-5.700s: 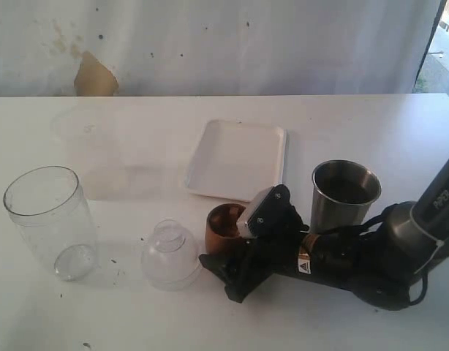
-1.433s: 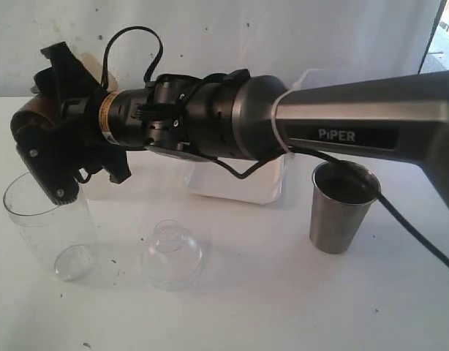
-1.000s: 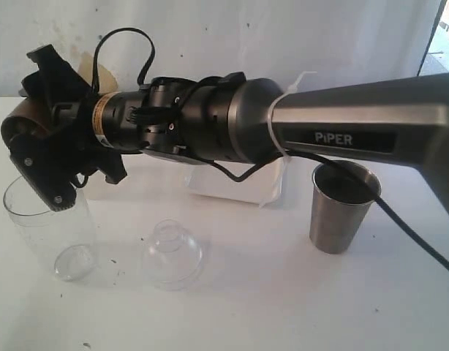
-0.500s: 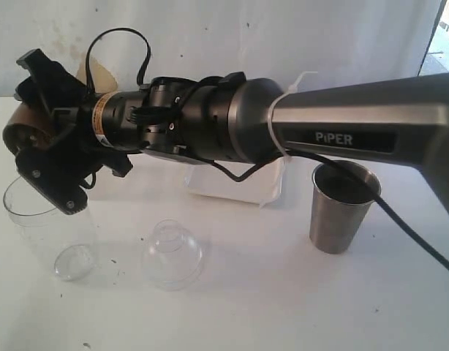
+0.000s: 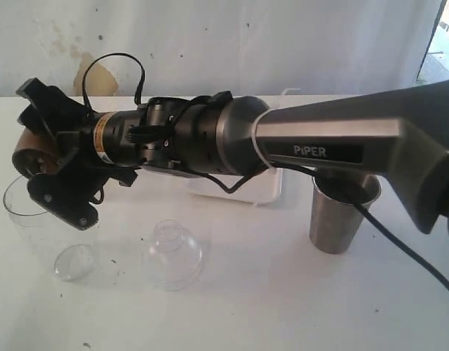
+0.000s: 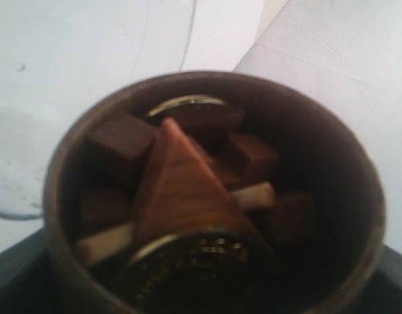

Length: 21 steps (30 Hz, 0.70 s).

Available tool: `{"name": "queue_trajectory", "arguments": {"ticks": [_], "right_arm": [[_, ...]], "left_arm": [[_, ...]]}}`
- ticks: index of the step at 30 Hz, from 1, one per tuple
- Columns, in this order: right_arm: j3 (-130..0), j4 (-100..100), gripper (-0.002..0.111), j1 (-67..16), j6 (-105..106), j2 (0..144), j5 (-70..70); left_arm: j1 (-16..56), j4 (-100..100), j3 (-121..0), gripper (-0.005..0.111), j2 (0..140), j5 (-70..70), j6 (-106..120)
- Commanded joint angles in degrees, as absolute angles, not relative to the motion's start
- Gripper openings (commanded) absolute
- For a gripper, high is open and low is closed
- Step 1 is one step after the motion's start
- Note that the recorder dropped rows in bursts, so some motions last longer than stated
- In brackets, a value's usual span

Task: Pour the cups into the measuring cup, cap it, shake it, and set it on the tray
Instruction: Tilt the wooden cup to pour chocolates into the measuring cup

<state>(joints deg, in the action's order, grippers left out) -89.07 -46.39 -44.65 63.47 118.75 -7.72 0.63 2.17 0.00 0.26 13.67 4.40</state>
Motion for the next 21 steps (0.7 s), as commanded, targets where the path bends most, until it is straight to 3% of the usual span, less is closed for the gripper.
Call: {"name": "queue_trajectory", "arguments": {"ticks": [1,21], "right_arm": [[-89.5,-46.2,0.0,-44.6,64.5,118.2,-9.7],[-89.5,-46.2,0.0,-44.6,73.0,118.2,-10.5]], "left_arm": [[0.7,2.3,0.0,0.0,0.0,13.4,4.2],[0.7,2.3,0.0,0.0,0.0,13.4,4.2]]}}
